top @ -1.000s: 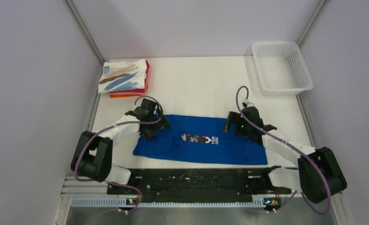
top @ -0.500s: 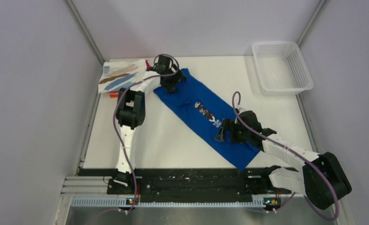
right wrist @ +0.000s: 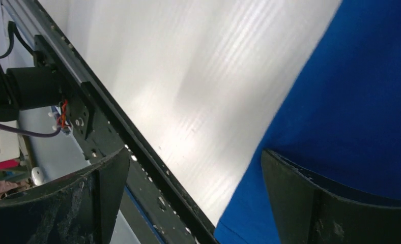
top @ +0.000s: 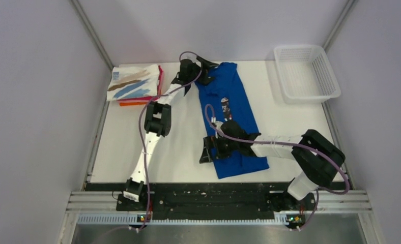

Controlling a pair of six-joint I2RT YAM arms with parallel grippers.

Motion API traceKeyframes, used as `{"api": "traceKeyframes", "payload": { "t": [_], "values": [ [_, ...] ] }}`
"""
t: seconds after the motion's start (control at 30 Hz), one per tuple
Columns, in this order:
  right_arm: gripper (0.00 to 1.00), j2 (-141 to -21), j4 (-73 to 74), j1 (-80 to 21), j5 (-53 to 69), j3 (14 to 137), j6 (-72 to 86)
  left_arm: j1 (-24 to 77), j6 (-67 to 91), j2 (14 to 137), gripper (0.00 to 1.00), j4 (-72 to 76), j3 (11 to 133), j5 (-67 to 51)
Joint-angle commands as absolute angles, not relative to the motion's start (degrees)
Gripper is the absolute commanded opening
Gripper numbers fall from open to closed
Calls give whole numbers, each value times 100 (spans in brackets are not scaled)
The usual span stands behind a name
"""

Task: Fold and stack the t-shirts
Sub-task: Rotate the tshirt 90 degrees

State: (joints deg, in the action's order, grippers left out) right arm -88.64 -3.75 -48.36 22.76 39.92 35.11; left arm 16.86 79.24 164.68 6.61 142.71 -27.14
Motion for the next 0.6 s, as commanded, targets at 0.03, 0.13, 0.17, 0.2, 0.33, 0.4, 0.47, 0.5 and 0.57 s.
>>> {"api": "traceKeyframes", "payload": {
  "t": [0.03, 0.13, 0.17, 0.2, 0.33, 0.4, 0.47, 0.5, 0.57],
  "values": [
    [99, -9252, -594, -5001, 2393, 4787, 3469, 1688, 7685, 16540, 99, 629, 14363, -1928],
    [99, -9226, 212, -5001, 1599, 5143, 3305, 1674, 7462, 16338, 99, 569, 14372, -1946],
    [99, -9147, 484, -5000, 1250, 5223, 3240, 1670, 7271, 16232, 99, 472, 14369, -1941],
    [99, -9035, 714, -5001, 929, 5262, 3215, 1670, 7102, 16106, 99, 374, 14369, -1939],
    [99, -8289, 1292, -4935, -182, 5181, 3160, 1687, 6452, 15532, 99, 46, 14337, -2088],
    [99, -7877, 1487, -4784, -589, 4946, 3206, 1687, 6014, 15156, 99, -418, 14340, -2159],
    [99, -7543, 1710, -4385, -683, 4556, 3355, 1687, 5525, 14657, 99, -920, 14268, -2252],
    [99, -7394, 1811, -4186, -583, 4353, 3406, 1692, 5328, 14383, 99, -1065, 14131, -2349],
    [99, -7094, 1973, -3957, -507, 3943, 3446, 1708, 4924, 13591, 99, -1224, 13708, -2529]
  ]
}}
